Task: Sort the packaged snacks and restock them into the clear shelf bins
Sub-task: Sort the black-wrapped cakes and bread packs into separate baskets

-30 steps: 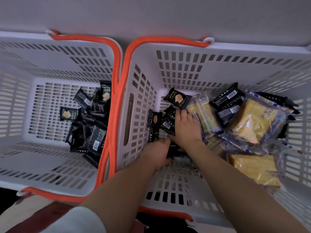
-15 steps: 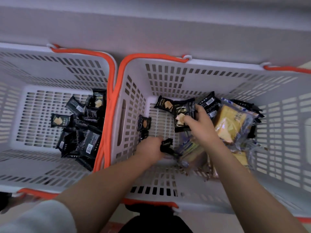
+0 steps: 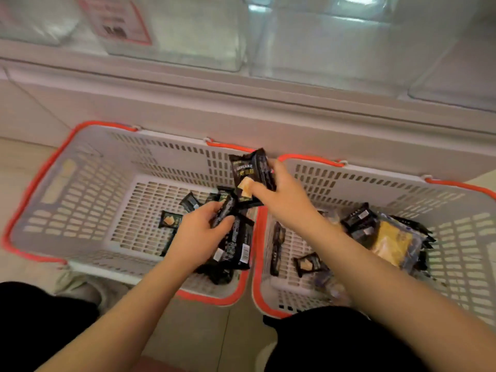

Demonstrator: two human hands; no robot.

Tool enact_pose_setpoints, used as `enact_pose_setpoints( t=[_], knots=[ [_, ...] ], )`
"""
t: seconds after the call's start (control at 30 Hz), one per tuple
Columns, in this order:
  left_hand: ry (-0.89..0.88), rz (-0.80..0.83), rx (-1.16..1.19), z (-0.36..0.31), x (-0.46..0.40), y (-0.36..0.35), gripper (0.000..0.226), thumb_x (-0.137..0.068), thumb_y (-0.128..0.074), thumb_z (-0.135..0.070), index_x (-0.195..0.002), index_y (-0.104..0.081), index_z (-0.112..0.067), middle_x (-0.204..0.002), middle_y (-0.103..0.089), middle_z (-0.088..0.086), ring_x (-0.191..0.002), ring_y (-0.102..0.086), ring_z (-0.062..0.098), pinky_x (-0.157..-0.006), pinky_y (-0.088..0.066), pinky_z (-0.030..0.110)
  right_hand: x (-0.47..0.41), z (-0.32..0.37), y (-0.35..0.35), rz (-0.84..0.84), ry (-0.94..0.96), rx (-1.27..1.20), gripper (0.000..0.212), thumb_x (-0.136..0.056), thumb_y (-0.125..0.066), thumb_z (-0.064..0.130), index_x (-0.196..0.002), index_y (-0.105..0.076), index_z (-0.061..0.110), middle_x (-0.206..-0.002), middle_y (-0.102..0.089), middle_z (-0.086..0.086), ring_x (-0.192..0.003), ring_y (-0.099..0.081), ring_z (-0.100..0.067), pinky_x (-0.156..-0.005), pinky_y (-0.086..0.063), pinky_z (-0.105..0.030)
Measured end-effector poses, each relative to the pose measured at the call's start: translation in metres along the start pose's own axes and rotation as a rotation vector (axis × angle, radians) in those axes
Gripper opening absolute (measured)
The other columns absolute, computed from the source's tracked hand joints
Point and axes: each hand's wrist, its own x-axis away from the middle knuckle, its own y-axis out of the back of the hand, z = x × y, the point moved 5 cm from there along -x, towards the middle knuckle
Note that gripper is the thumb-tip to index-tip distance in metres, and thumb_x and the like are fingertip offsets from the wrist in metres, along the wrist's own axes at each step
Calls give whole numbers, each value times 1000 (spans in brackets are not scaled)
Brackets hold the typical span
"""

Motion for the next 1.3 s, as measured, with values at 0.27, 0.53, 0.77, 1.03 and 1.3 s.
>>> enact_pose_setpoints(
  t=[0.27, 0.53, 0.77, 1.03, 1.3],
  knots=[
    [319, -125, -162, 99, 12, 35, 30, -89, -57, -26, -109, -59, -4, -91, -66, 14, -81, -59, 26, -64, -37, 29, -2, -13, -81, 615, 71, 750, 63, -92, -54, 35, -144, -27, 10, -139, -45, -14, -124, -46, -28, -100, -41, -35],
    [128, 405, -331, 90, 2, -47, 26, -90, -53, -26, -111, -56, -10, -107, -64, 11, -100, -58, 28, -79, -44, 29, 20, -52, 15, 151, 128, 763, 30, -93, -48, 15, -122, -55, 13, -124, -55, -5, -117, -47, -22, -96, -38, -34],
    [-246, 286, -309, 11, -2, -57, 31, -92, -48, -19, -122, -56, -15, -119, -57, 1, -108, -54, 17, -89, -46, 32, 70, -166, 30, 377, -239, 720, 26, -92, -47, 13, -116, -57, 10, -120, -58, -7, -114, -51, -23, -93, -37, -27],
    [-545, 294, -494, -69, -22, -120, 36, -92, -46, -18, -127, -50, -11, -129, -48, 4, -121, -40, 21, -102, -35, 33, 69, -239, -11, 625, -304, 807, 40, -87, -42, -1, -125, -47, 10, -121, -51, -13, -107, -52, -30, -82, -47, -37],
    [-305, 721, -1127, -28, -75, -220, 35, -91, -46, -17, -125, -47, -6, -127, -48, 14, -118, -42, 29, -95, -42, 43, 59, -275, -41, 615, -146, 941, 51, -90, -52, 17, -137, -35, 10, -141, -36, -12, -129, -32, -31, -104, -31, -40]
  ],
)
